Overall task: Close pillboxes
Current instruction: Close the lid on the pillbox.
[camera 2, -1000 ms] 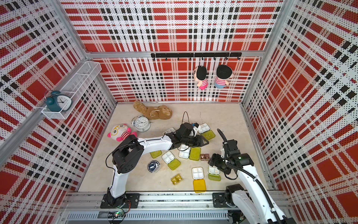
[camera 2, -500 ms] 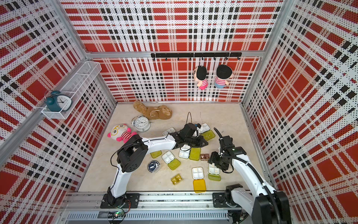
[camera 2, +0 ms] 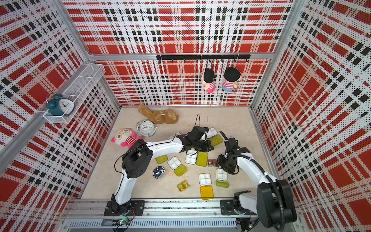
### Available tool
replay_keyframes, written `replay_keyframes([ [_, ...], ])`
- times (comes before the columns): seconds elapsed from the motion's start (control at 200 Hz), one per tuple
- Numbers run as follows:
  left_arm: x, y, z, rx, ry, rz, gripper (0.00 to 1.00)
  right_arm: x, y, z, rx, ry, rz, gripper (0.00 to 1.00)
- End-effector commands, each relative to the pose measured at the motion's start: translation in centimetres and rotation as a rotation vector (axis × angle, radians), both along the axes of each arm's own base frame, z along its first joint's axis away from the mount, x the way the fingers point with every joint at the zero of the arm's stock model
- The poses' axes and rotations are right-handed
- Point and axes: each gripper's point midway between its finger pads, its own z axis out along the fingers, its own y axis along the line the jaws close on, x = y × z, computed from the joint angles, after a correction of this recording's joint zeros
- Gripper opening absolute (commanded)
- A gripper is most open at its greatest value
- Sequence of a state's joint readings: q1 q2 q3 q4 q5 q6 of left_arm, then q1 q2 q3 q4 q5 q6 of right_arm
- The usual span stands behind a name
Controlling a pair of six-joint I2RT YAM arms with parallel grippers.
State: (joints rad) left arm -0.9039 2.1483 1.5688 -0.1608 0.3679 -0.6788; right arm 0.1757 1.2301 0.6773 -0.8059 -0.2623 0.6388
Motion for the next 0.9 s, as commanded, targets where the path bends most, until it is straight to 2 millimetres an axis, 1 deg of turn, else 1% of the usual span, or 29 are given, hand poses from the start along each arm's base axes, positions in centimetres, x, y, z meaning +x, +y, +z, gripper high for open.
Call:
replay_keyframes([
  [0.0,-0.3,0.5,-1.8,0.054,-0.006,-0.027,0.0,1.4,-0.2,0.6,-0.015,-0.039,-0.004,0.61],
  [0.15,-0.5,0.9,-2.1,0.073,-0.011,-0.036,0.0,1.8,-0.4,0.5,-0.026,-0.041,-0.009,0.61],
  [0.461,-0.3,1.7,-2.0,0.083,-0.015,-0.024,0.0,2.5,-0.7,-0.5,-0.059,-0.025,-0.001,0.62],
  [0.701,-0.4,1.8,-2.5,0.089,-0.008,-0.026,0.0,3.5,-0.7,0.1,-0.069,-0.047,0.004,0.62],
  [0.897,-0.3,1.9,-2.5,0.093,-0.011,-0.018,0.0,4.4,-1.0,1.2,-0.089,-0.076,0.01,0.63],
])
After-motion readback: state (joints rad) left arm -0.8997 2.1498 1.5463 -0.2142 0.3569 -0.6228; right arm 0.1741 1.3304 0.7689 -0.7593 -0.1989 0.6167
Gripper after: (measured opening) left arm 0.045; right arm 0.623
